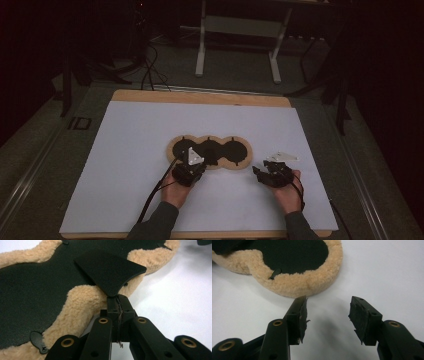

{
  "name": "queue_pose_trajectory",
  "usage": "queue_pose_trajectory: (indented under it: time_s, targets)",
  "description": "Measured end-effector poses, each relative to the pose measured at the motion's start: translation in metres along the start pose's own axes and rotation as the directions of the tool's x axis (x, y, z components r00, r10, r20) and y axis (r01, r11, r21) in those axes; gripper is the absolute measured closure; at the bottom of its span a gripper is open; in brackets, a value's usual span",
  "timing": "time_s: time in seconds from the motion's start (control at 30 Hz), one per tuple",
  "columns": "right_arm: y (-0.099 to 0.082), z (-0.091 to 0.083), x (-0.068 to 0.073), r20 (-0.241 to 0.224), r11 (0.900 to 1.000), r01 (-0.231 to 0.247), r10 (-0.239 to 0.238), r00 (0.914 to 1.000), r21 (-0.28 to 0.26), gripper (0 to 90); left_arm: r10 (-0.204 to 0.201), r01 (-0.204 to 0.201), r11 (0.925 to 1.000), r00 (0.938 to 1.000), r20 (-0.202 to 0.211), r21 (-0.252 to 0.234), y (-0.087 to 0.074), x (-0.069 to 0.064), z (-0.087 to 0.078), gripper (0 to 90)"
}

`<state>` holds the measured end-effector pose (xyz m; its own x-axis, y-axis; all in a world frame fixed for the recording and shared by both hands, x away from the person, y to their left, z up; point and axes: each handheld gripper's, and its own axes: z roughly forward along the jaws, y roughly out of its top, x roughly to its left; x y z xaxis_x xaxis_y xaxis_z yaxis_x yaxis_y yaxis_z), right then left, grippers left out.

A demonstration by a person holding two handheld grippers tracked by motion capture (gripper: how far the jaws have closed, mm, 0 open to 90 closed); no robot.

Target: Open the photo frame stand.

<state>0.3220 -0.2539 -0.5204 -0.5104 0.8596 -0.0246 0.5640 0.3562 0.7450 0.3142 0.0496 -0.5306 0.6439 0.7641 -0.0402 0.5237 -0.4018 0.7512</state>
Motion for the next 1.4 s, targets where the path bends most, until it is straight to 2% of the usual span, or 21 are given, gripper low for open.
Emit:
queue_pose_trajectory:
  time_s: [0.1, 0.3, 0.47, 0.8, 0.93, 1.1, 1.23, 1.33, 1.4]
  targets:
    - [0.0, 0.0, 0.0, 0.0, 1.0, -0.002, 0.002, 1.0, 0.001, 47.5, -0.007, 0.007, 1.0, 1.0, 0.004, -0.005, 0.002, 0.0, -0.001, 89.8]
    - [-0.001, 0.0, -0.001, 0.001, 1.0, -0.004, 0.004, 1.0, 0.002, 47.5, 0.003, -0.003, 0.9994, 1.0, -0.007, -0.034, 0.017, 0.003, -0.011, 89.8]
    - [-0.001, 0.0, -0.001, 0.0, 1.0, -0.006, 0.006, 1.0, 0.003, 47.5, 0.006, -0.006, 0.9996, 1.0, -0.007, -0.027, 0.028, 0.007, -0.014, 89.8]
    - [0.0, -0.001, -0.002, -0.003, 1.0, -0.009, 0.009, 1.0, 0.001, 47.4, 0.022, -0.022, 0.9997, 0.9997, -0.006, -0.013, 0.027, 0.006, -0.013, 88.3]
    - [-0.001, -0.001, -0.002, -0.001, 0.9999, -0.011, 0.011, 0.9999, 0.0, 47.4, 0.058, -0.058, 0.9983, 0.9983, 0.005, -0.006, 0.026, 0.0, -0.015, 84.8]
    - [-0.001, -0.001, -0.002, 0.001, 1.0, -0.008, 0.008, 1.0, 0.001, 47.3, 0.117, -0.117, 0.993, 0.9927, 0.028, -0.016, 0.027, -0.008, -0.021, 81.8]
    - [-0.001, -0.001, -0.002, -0.001, 1.0, -0.008, 0.008, 1.0, 0.001, 47.4, 0.122, -0.121, 0.9923, 0.9904, 0.065, -0.027, 0.031, -0.01, -0.026, 78.1]
    - [-0.001, -0.001, -0.002, -0.001, 1.0, -0.009, 0.009, 1.0, 0.001, 47.4, 0.132, -0.129, 0.9909, 0.9891, 0.066, -0.039, 0.036, -0.011, -0.029, 73.2]
    - [0.0, -0.001, -0.002, 0.0, 0.9999, -0.011, 0.011, 0.9999, 0.001, 47.4, 0.135, -0.132, 0.9905, 0.9875, 0.082, -0.039, 0.039, -0.011, -0.03, 68.9]
